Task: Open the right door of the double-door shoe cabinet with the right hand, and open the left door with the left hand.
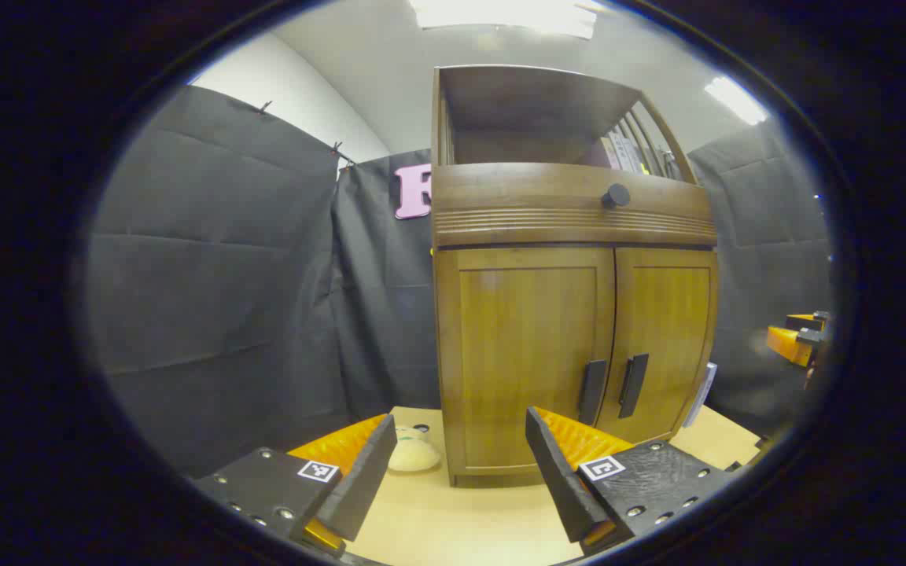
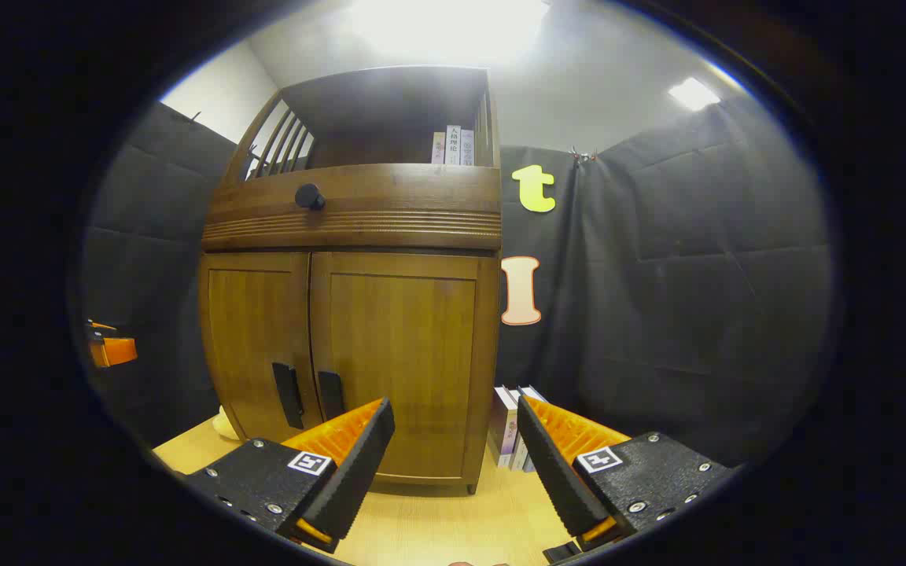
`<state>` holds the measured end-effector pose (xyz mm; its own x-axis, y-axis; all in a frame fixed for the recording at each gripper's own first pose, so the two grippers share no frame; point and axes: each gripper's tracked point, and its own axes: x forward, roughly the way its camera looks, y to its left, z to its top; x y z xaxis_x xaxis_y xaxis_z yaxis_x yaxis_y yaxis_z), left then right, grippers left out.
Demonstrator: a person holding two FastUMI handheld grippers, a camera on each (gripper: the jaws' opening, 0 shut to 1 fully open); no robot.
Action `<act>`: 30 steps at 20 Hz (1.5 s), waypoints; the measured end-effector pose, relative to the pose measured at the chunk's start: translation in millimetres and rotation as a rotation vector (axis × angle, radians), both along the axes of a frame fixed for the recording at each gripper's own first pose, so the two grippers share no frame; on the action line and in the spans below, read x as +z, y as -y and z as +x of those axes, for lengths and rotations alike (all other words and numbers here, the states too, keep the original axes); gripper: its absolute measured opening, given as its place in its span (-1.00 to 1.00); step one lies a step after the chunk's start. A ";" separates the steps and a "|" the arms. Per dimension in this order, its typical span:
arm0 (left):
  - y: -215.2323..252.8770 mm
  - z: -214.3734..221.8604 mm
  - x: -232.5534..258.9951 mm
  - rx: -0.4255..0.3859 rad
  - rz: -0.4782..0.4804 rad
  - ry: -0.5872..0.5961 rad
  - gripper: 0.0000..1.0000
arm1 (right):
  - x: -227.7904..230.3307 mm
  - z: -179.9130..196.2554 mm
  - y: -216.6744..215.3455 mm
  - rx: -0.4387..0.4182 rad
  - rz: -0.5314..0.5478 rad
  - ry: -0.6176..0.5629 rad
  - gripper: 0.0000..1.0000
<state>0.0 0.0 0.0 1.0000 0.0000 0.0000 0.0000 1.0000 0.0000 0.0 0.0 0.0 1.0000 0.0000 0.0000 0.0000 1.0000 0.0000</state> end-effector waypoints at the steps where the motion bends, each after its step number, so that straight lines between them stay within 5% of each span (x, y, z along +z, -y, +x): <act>1: 0.8 1.4 -0.6 -0.008 -0.005 0.003 1.00 | 1.1 -0.9 -0.4 -0.001 -0.001 0.006 0.94; 2: 1.4 2.2 -0.2 -0.014 -0.007 0.003 0.76 | 1.0 -1.9 0.5 -0.004 -0.003 0.008 0.94; 5: 3.9 5.9 0.4 -0.030 -0.003 0.006 1.00 | -8.3 -2.3 1.7 -0.003 -0.003 -0.009 0.94; 30: 2.9 5.5 -13.5 0.020 -0.105 -0.105 0.89 | -18.2 48.5 -75.3 0.188 0.042 -0.071 0.94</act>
